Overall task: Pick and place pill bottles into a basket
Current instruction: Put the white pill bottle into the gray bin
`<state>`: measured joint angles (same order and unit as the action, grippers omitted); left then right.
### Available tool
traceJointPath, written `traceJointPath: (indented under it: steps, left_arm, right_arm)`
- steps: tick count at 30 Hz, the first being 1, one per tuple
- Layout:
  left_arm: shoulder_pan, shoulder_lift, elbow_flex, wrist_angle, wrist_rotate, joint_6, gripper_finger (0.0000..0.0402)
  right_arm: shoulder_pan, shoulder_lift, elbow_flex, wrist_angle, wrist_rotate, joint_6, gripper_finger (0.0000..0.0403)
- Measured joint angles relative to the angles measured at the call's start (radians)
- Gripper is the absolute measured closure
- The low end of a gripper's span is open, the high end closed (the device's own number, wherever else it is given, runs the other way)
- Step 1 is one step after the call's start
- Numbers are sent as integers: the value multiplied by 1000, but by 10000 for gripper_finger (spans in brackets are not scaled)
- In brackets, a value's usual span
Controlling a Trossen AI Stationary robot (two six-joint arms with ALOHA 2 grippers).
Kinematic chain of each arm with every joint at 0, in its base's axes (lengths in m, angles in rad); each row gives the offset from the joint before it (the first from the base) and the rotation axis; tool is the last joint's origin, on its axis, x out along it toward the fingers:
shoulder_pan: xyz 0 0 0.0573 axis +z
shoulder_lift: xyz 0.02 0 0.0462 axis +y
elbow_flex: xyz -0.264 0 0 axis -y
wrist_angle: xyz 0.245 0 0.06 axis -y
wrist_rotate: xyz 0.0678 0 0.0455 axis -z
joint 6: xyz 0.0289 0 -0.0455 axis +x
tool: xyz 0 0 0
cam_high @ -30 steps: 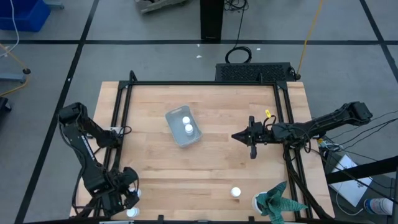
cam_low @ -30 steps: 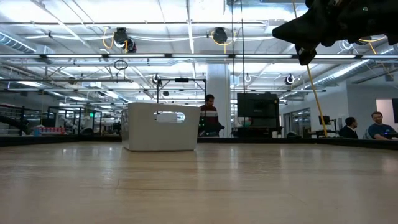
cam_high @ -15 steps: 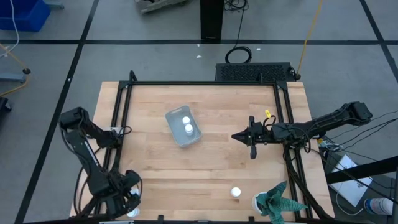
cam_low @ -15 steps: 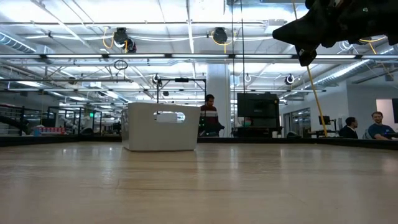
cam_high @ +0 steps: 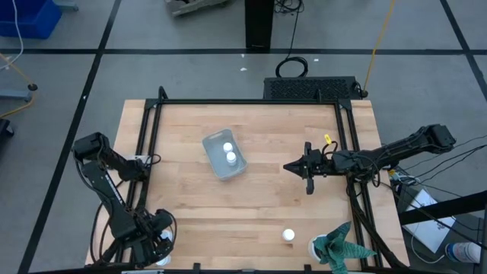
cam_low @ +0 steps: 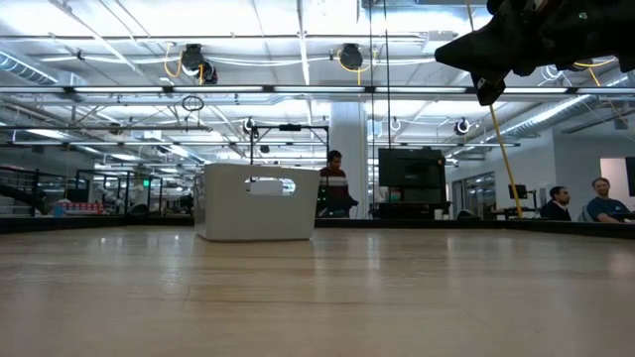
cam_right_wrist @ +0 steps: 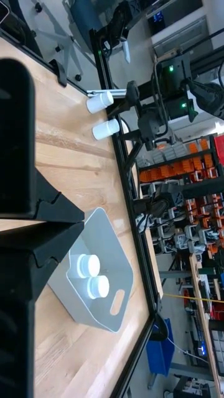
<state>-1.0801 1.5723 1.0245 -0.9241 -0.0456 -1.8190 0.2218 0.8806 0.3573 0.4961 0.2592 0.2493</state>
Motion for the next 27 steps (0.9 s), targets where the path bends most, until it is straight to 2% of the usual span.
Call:
traceJointPath:
  steps: [8, 27]
  left_arm:
    - [0, 0, 0, -11, -16, 1, 67]
    - [6, 0, 0, -16, -40, 27, 223]
  right_arm:
    - [0, 0, 0, 0, 0, -1, 403]
    - [0, 0, 0, -1, 0, -3, 403]
